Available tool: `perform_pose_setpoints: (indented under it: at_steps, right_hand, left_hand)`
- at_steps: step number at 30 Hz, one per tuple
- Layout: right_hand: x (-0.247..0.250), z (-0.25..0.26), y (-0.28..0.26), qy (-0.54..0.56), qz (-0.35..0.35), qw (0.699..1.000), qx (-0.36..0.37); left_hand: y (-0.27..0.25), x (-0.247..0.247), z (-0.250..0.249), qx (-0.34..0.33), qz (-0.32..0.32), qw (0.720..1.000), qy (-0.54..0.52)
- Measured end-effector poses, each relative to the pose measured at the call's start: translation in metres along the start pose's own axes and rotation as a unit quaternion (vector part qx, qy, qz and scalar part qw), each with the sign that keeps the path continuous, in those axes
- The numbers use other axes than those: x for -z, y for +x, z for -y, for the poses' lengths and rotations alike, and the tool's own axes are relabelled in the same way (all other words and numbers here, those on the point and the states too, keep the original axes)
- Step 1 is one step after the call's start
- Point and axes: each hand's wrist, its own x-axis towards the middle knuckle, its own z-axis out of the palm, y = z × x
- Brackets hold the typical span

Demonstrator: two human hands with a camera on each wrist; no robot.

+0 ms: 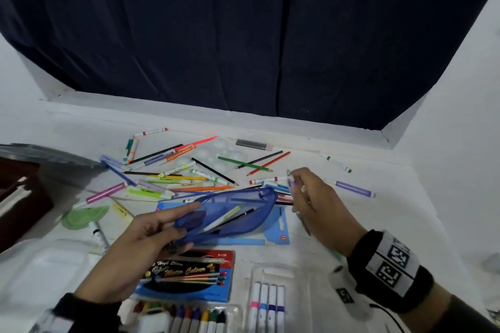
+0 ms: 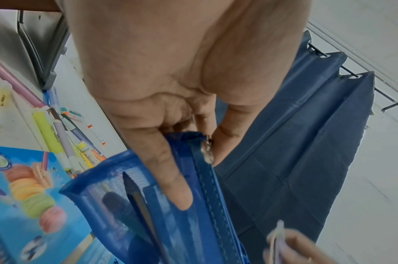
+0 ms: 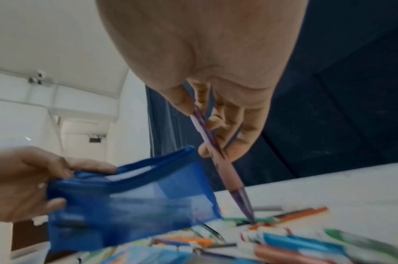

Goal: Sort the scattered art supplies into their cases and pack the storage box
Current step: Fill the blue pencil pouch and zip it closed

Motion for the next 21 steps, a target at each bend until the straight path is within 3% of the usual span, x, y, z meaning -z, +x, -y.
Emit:
perform_pose_setpoints:
  at_steps: [4,7,10,13,15,18,21]
  right_hand:
    - [0.003,0.045,0.008,0.161,-0.016,0.982,0.096]
    - [-0.004,0.067,0.014,0.212,0.018,0.966,0.145]
    - [-0.024,0.067,0.024,0.157,0.082,0.964,0.196]
    - [-0.046,0.053,0.040,0.031,0.095,0.961,0.258]
    - [-0.052,0.045,0.051,0.014,0.097,0.961,0.258]
    - [-0.053,0.039,0.069,0.049,0.038,0.962,0.264]
    - [-0.049,0.032,0.096,0.115,-0.046,0.968,0.216]
  left_hand:
    - [0.006,-0.001,0.000,0.008,0.013,1.000,0.014]
    - [0.012,-0.002,0.000,0.023,0.022,0.999,0.023]
    - [0.016,-0.005,-0.006,0.023,0.020,0.999,0.019]
    - [0.022,-0.005,-0.015,0.019,0.029,0.999,0.022]
    - [0.027,-0.002,-0.020,0.019,0.036,0.999,0.025]
    - [0.040,0.007,-0.025,0.020,0.020,0.999,0.021]
    - [0.053,0.018,-0.027,0.020,0.011,1.000,0.015]
